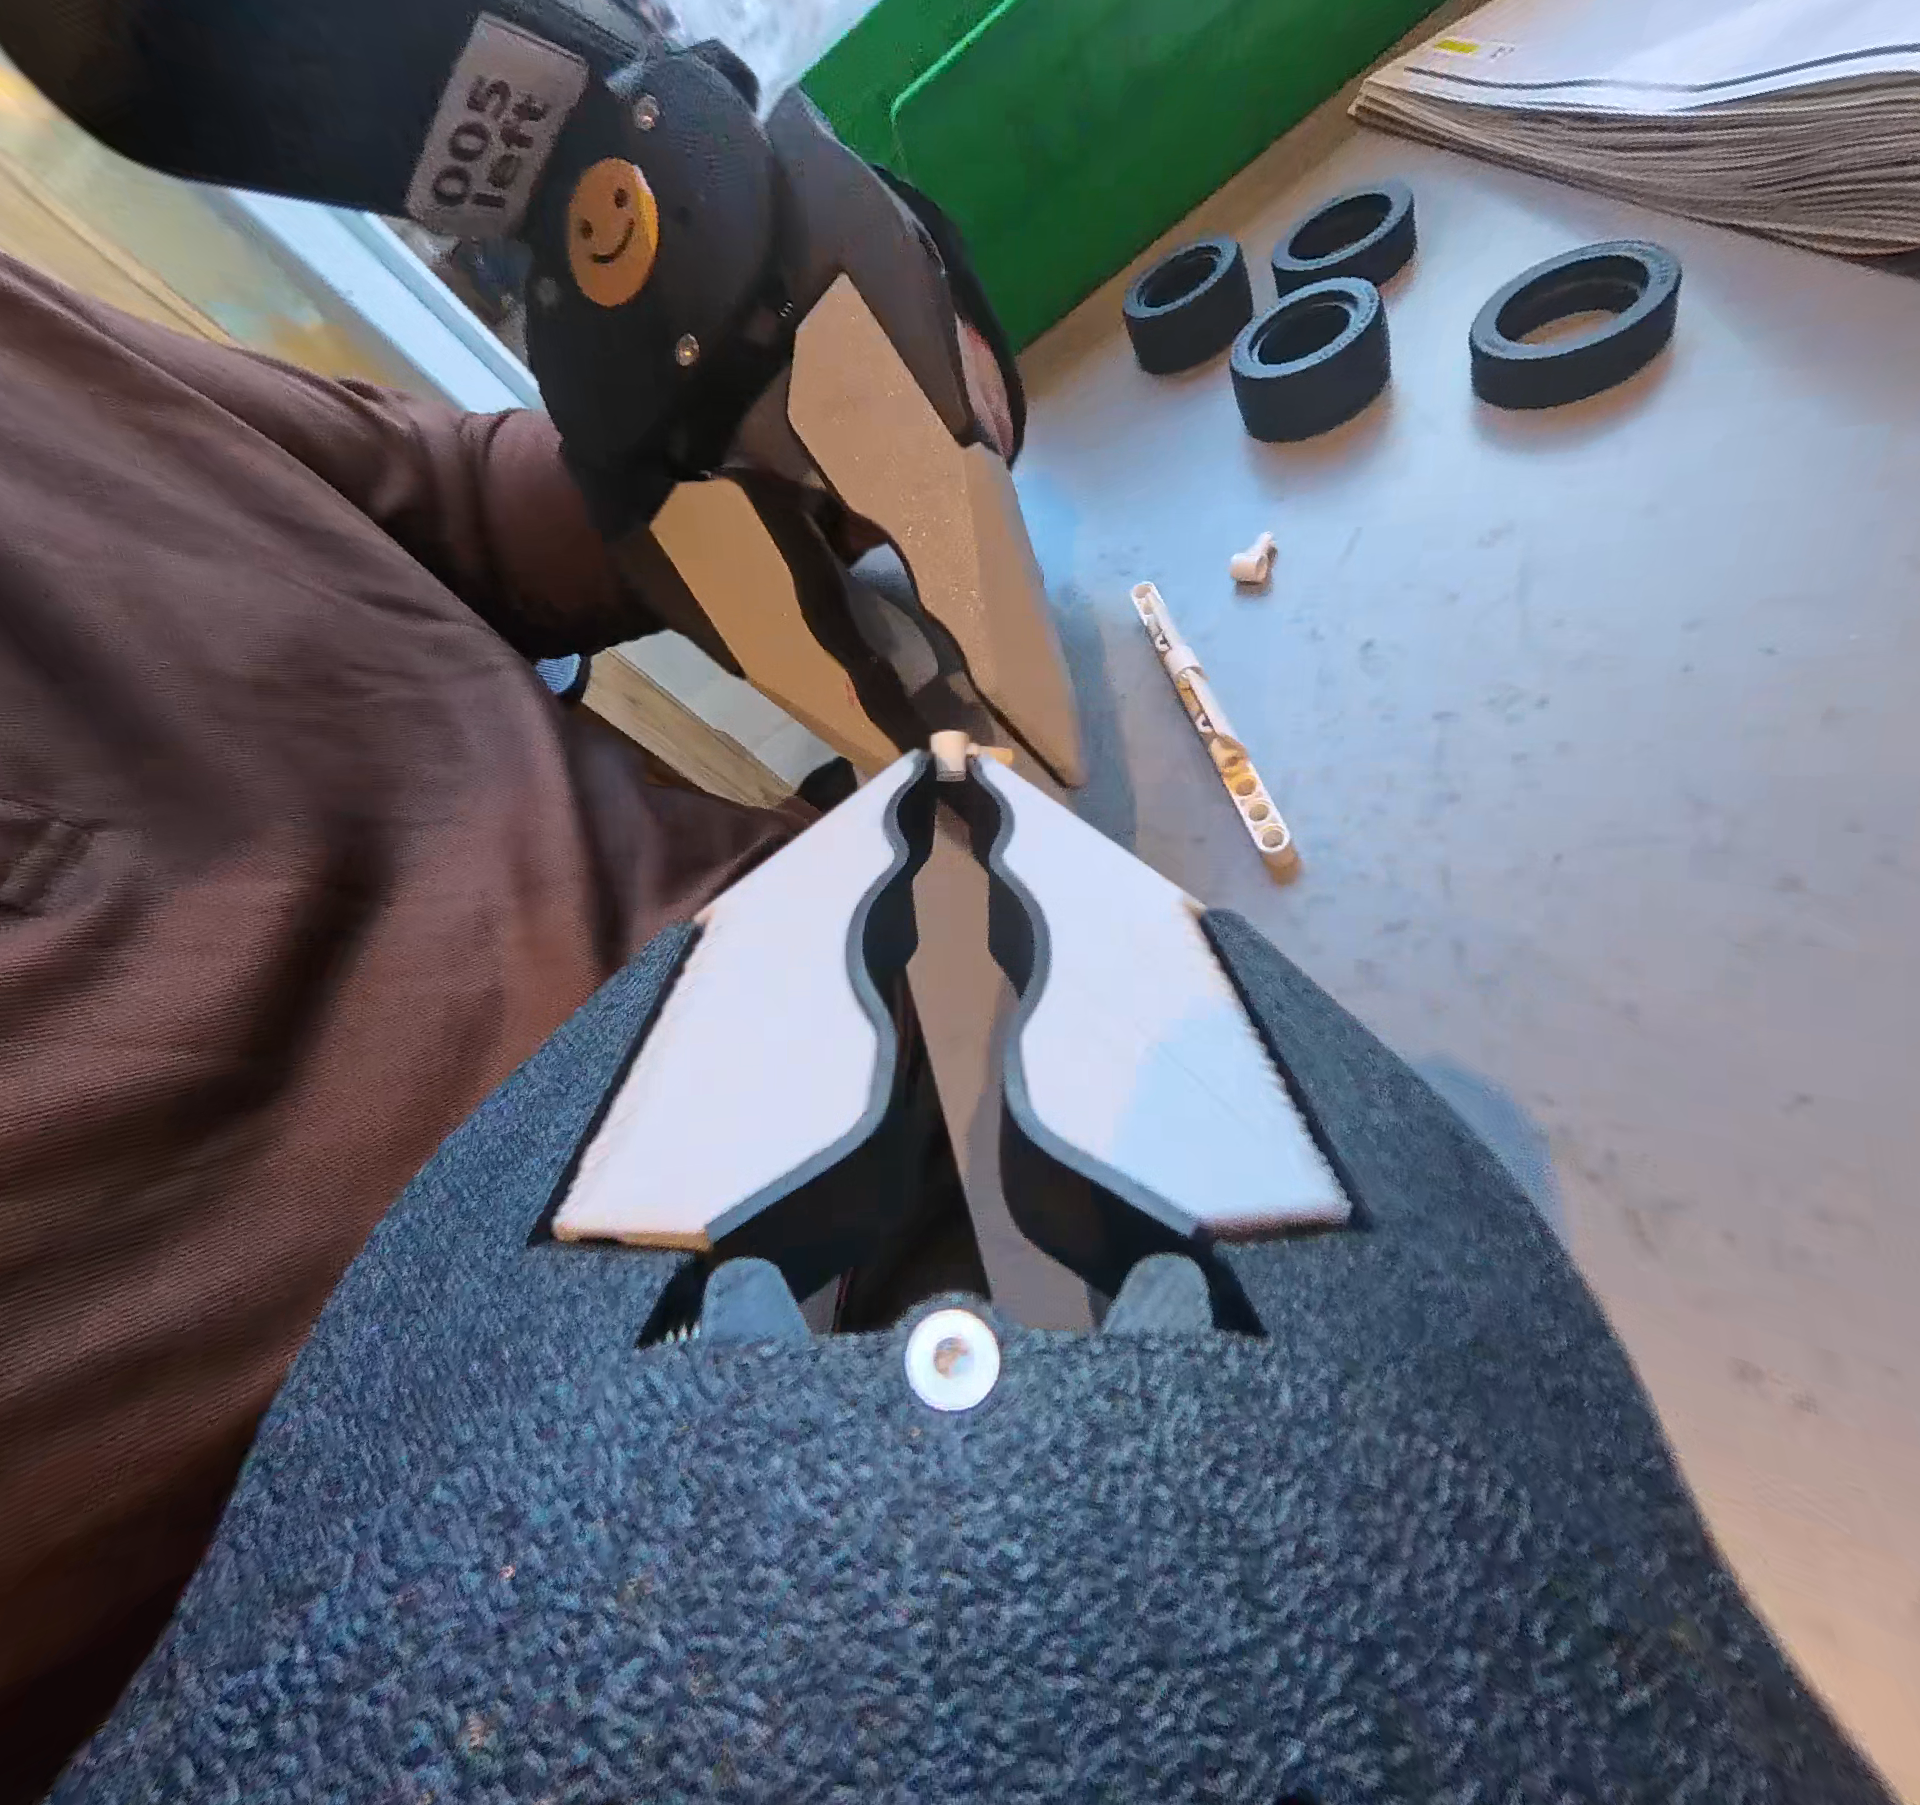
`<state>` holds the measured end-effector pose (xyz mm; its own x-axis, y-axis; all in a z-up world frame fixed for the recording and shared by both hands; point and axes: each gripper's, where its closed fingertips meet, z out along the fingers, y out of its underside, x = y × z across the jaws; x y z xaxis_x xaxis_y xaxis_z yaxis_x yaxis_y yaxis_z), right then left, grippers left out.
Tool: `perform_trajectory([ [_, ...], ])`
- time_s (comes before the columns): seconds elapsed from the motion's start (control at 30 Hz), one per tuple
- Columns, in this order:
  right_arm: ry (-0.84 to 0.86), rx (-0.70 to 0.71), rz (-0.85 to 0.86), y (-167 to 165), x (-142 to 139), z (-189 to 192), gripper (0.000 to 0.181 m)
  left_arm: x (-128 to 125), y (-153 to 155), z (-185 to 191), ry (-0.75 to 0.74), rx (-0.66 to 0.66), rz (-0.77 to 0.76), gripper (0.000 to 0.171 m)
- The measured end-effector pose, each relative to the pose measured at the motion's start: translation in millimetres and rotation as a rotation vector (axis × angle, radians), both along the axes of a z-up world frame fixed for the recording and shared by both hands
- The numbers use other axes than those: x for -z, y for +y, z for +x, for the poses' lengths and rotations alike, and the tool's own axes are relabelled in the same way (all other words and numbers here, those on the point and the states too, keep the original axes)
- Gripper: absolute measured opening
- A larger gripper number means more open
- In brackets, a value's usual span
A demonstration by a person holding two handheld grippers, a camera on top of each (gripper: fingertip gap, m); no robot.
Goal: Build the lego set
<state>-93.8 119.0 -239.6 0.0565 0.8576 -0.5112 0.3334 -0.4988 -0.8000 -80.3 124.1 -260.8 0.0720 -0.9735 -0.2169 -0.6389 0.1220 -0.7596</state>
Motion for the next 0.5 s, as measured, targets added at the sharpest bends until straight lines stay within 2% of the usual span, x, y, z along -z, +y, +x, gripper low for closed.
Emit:
perform_trajectory([
  [0.03, 0.01, -0.003, -0.006, -1, -1, 0, 0.005, -1, -1, 0, -0.012, 0.006, -0.002, 0.011],
  [0.37, 0.032, 0.003, -0.031, 3, 0, -1, 0.004, -5, 2, -1, -0.065, 0.006, 0.003, 0.006],
  [0.5, 0.01, 0.072, 0.097, 14, -2, 2, 0.0, 2, 6, -2, -0.045, -0.035, -0.05, 0.004],
])
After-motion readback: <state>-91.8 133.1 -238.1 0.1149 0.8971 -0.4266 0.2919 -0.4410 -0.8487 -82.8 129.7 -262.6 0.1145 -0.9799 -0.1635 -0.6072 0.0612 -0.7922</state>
